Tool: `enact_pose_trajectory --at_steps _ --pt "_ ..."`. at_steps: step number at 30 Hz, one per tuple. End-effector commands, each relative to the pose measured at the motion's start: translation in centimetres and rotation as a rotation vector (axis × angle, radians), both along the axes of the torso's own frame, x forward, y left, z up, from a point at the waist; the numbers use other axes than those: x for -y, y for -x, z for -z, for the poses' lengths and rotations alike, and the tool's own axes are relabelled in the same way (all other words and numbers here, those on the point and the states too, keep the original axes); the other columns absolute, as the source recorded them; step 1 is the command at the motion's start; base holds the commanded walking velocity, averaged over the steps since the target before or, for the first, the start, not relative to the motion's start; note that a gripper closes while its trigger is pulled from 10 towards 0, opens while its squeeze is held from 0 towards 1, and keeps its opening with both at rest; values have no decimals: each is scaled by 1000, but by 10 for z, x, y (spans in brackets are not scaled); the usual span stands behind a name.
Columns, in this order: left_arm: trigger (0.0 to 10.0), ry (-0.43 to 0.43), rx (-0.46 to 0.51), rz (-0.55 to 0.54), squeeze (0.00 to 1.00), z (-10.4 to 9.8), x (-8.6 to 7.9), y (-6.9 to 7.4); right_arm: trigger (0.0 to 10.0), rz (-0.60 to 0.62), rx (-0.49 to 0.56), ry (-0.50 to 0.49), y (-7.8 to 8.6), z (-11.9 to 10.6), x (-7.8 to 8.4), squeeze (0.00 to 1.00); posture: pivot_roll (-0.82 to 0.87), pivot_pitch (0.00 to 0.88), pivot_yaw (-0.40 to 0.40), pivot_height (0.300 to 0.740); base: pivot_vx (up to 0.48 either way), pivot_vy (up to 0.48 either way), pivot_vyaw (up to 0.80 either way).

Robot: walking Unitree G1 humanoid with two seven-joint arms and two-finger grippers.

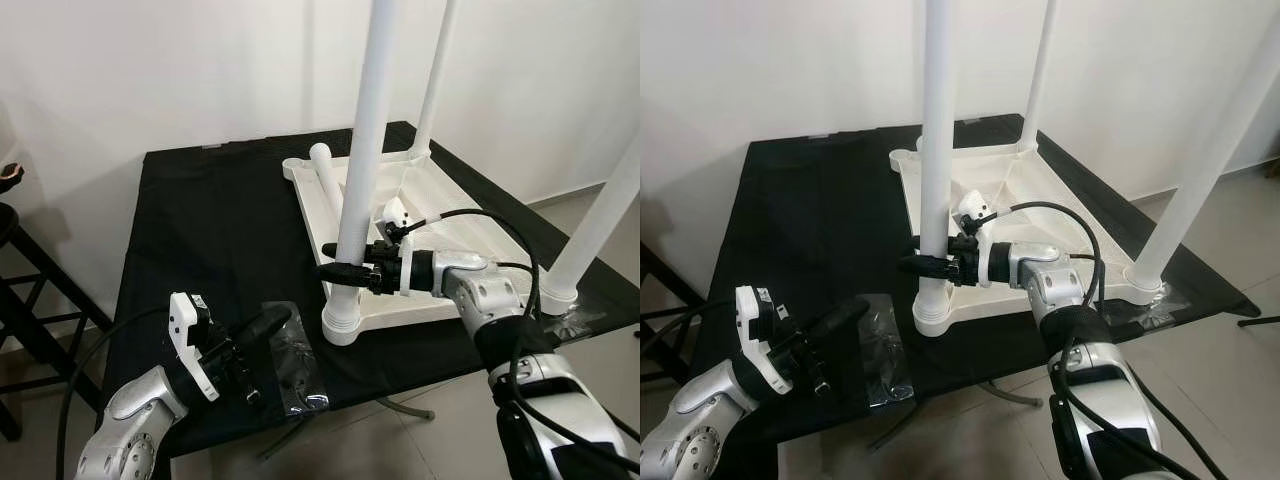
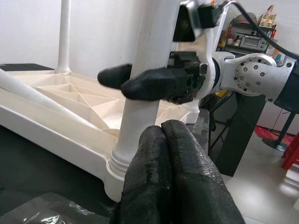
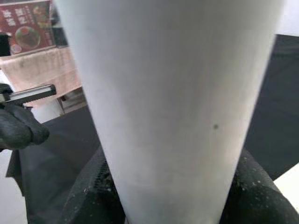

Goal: Building children table

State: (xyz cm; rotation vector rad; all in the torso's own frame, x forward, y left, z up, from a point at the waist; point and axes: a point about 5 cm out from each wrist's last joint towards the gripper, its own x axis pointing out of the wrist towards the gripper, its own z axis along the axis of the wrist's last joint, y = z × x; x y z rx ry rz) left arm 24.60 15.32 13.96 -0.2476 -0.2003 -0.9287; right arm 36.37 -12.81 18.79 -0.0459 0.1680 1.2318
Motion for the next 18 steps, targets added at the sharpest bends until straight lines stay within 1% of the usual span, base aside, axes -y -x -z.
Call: enact_pose_trajectory --at_steps 1,3,6,8,9,10,11,12,13,14,15,16,17,18 --pt "10000 -3 -5 2 0 3 2 1 0 -20 -24 -17 0 2 -2 0 34 0 -10 740 0 0 0" --pt "10000 -2 -5 3 0 3 2 1 0 -7 -24 -16 -1 3 1 0 29 0 -7 740 0 0 0" --pt "10000 1 -7 4 0 3 2 1 0 40 -11 -21 1 8 10 0 25 0 -5 740 0 0 0" --pt "10000 4 -8 5 0 3 2 1 0 166 -5 16 3 20 12 0 21 0 -13 740 0 0 0" --pt "10000 4 -8 5 0 3 2 1 0 166 -5 16 3 20 12 0 21 0 -13 740 0 0 0" --pt "10000 5 -8 4 0 3 2 2 0 215 -2 34 4 25 12 0 21 0 -13 740 0 0 0" --pt "10000 6 -8 4 0 2 1 2 0 409 4 69 5 37 6 0 12 0 -17 740 0 0 0" --pt "10000 6 -8 4 0 2 1 2 0 409 4 69 5 37 6 0 12 0 -17 740 0 0 0" --pt "10000 7 -8 3 0 2 0 2 0 641 -78 56 21 54 -6 0 11 3 -12 740 0 0 0" --pt "10000 8 -8 4 0 1 -1 3 0 741 -127 56 41 64 -16 0 11 5 -9 740 0 0 0" --pt "10000 9 -8 4 0 1 -1 3 0 795 -160 52 55 68 -21 0 10 6 -7 740 0 0 0" --pt "10000 11 -10 4 0 1 -3 2 0 786 -153 60 65 68 -27 0 -11 3 17 740 0 0 0" --pt "10000 11 -11 5 0 1 -3 2 0 749 -118 83 69 67 -32 0 -11 3 17 740 0 0 0" --pt "10000 11 -11 5 0 1 -3 2 0 749 -118 83 69 67 -32 0 -11 3 17 740 0 0 0"
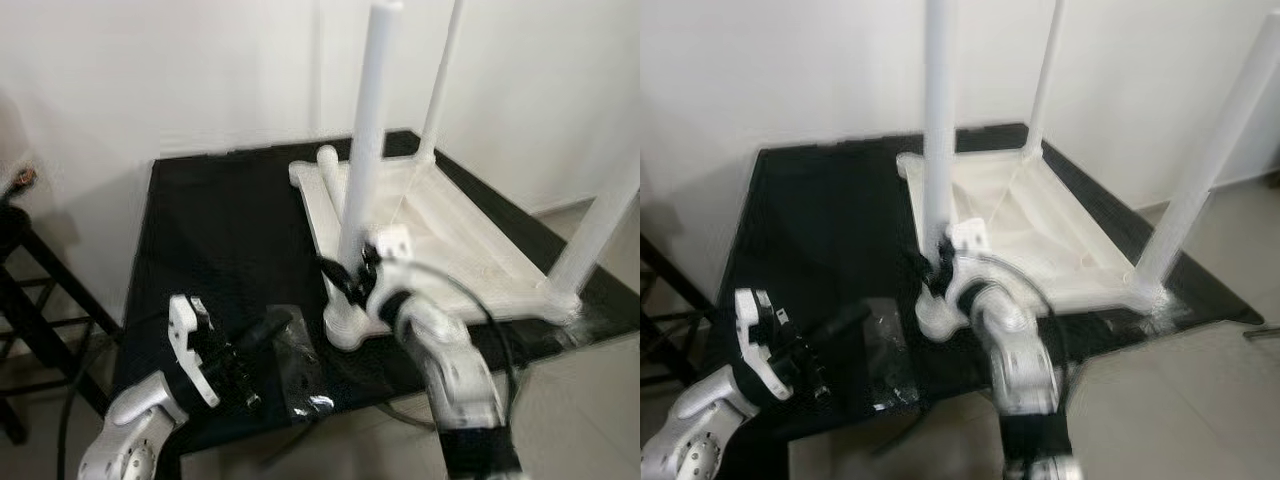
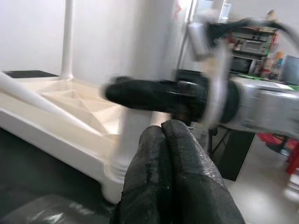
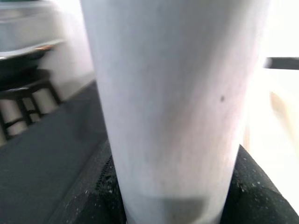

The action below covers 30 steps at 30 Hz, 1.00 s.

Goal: Building children table

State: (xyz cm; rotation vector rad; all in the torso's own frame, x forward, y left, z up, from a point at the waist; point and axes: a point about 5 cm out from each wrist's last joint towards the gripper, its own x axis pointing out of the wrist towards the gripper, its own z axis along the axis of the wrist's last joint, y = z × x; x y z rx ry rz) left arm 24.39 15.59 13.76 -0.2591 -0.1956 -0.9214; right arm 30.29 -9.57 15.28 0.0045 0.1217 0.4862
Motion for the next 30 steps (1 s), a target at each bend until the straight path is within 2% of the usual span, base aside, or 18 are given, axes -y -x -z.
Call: enact_pose_trajectory --at_steps 1,2,5,6,10,11,13,15,17,19,20,21,22,23,24,25,26,30 --pt "10000 4 -3 16 0 -1 -1 -2 0 19 -161 53 5 30 3 0 -18 5 22 740 0 0 0" --pt "10000 3 -8 31 0 -1 0 -3 0 47 -152 71 -1 28 11 0 -13 1 12 740 0 0 0" --pt "10000 -1 -10 38 0 -1 0 -4 0 59 -167 75 -4 29 15 0 -12 4 9 740 0 0 0" --pt "10000 2 -8 33 0 -1 0 -4 9922 61 -169 83 -5 28 15 0 -12 4 10 740 0 0 0" --pt "10000 6 -6 24 0 -1 -1 -4 10000 57 -168 89 -6 28 15 0 -11 4 9 740 0 0 0" --pt "10000 9 -4 16 0 -1 -1 -4 10000 26 -154 63 -9 23 14 1000 -6 3 7 740 0 0 0" --pt "10000 10 -2 12 0 -2 -1 -3 10000 4 -137 39 -11 18 13 1000 -6 3 7 740 0 0 0" --pt "10000 11 -2 15 0 -1 0 -3 10000 -95 -51 -5 -24 -6 12 1000 -6 0 11 740 0 0 0" --pt "10000 11 -3 17 0 -1 0 -3 10000 -151 -16 -17 -28 -18 12 1000 -6 0 12 740 0 0 0" --pt "10000 11 -3 17 0 -1 0 -3 10000 -151 -16 -17 -28 -18 12 1000 -6 0 12 740 0 0 0" --pt "10000 11 -4 19 0 -1 0 -3 10000 -210 2 -17 -31 -26 13 914 -4 0 9 740 0 0 0" --pt "10000 11 -4 19 0 -1 0 -3 10000 -210 2 -17 -31 -26 13 914 -4 0 9 740 0 0 0" --pt "10000 11 -4 20 0 -1 0 -3 10000 -317 -15 -19 -29 -30 12 0 -4 0 9 740 0 0 0" --pt "10000 11 -4 20 0 -1 0 -3 10000 -317 -15 -19 -29 -30 12 0 -4 0 9 740 0 0 0" --pt "10000 11 -3 19 0 -1 1 -3 10000 -446 -11 -7 -25 -33 12 0 1 0 5 740 0 0 0" --pt "10000 11 -3 19 0 -1 1 -3 10000 -446 -11 -7 -25 -33 12 0 1 0 5 740 0 0 0" --pt "10000 11 -1 14 0 -1 1 -4 10000 -620 -23 19 -25 -35 16 0 9 0 3 740 0 0 0" --pt "10000 9 1 9 0 -1 1 -4 10000 -679 -20 35 -41 -39 21 0 17 0 6 740 0 0 0"
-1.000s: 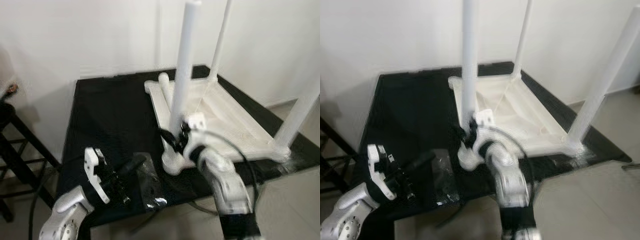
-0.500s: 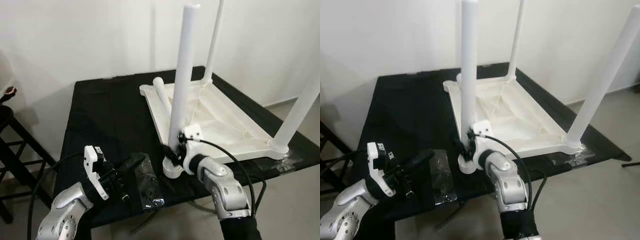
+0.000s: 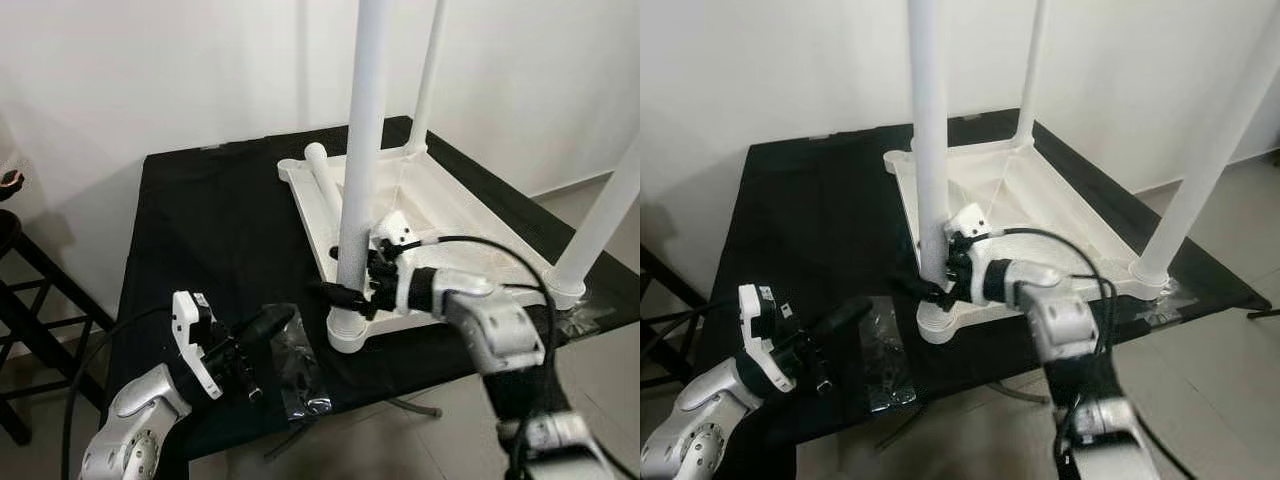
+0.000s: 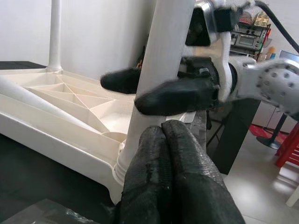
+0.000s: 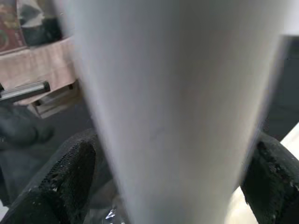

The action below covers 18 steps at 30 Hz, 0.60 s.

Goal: Building children table

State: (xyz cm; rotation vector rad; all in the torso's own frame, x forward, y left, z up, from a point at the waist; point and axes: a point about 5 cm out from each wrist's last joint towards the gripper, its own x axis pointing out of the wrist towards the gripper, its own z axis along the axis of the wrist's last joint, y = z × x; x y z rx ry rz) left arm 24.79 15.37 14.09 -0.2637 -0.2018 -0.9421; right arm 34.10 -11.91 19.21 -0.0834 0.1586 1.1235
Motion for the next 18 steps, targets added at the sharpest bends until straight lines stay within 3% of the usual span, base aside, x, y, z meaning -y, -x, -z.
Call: enact_pose_trajectory --at_steps 1,4,5,6,18 --pt "10000 3 -6 -12 0 2 -1 0 10000 -38 -4 -18 -3 0 -2 0 17 0 6 740 0 0 0" --pt "10000 3 -6 -12 0 2 -1 0 10000 -47 -8 -24 -5 -1 -2 0 17 0 6 740 0 0 0" --pt "10000 2 -6 -12 0 2 -1 0 7922 -66 -12 -32 -8 -2 -1 0 18 0 7 740 0 0 0" --pt "10000 0 -7 -12 0 3 -1 0 0 -84 -14 -32 -11 -3 0 0 25 0 7 740 0 0 0" --pt "10000 1 -7 -12 0 2 0 1 0 -163 -42 -10 -12 1 14 0 16 0 8 740 0 0 0"
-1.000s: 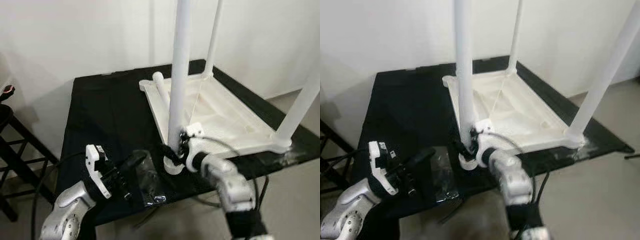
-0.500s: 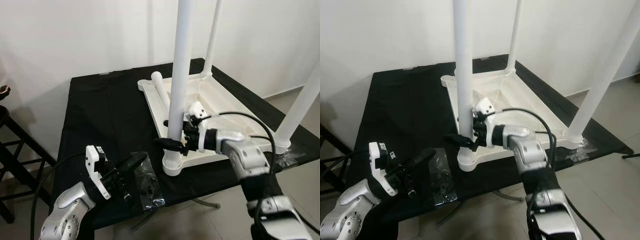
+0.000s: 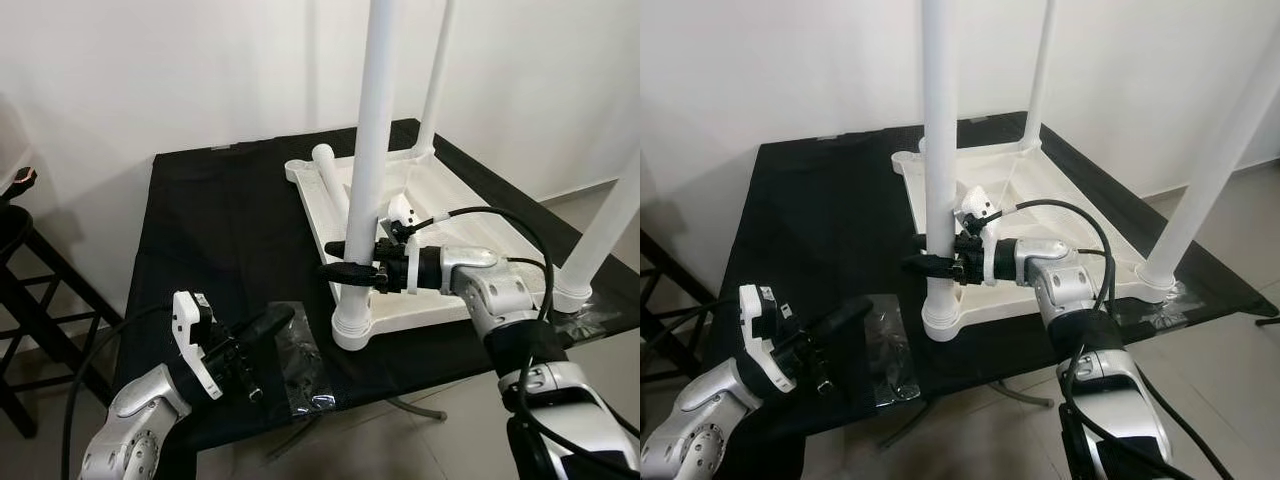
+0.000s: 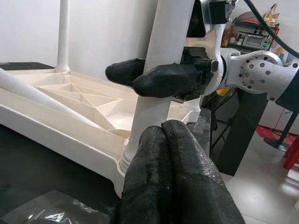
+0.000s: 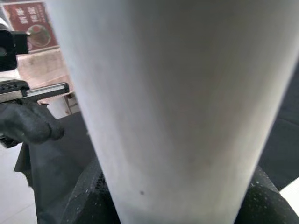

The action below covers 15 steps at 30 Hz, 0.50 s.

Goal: Building children table

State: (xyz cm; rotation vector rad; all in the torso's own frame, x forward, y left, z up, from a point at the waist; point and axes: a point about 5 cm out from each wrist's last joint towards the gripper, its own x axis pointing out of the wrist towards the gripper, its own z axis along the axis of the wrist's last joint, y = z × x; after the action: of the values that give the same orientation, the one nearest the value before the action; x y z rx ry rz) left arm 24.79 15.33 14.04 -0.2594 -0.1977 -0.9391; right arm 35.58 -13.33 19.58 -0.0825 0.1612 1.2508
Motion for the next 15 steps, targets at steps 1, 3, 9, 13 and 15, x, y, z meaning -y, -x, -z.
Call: enact_pose_trajectory --at_steps 1,3,9,13,15 --pt "10000 6 -5 -9 0 2 0 1 0 -36 -31 -2 2 5 -1 0 16 0 8 740 0 0 0" --pt "10000 7 -5 -9 0 2 0 1 0 -30 -27 4 6 8 2 0 12 0 6 740 0 0 0" --pt "10000 7 -5 -9 0 1 -1 1 0 61 -13 31 11 16 1 0 6 2 -4 740 0 0 0" --pt "10000 12 -7 -10 0 1 -4 0 0 719 -140 -29 50 72 -45 0 -1 4 -1 740 0 0 0" --pt "10000 6 -8 -7 0 3 -5 -1 0 687 -97 35 60 73 -60 0 -29 0 23 740 0 0 0"
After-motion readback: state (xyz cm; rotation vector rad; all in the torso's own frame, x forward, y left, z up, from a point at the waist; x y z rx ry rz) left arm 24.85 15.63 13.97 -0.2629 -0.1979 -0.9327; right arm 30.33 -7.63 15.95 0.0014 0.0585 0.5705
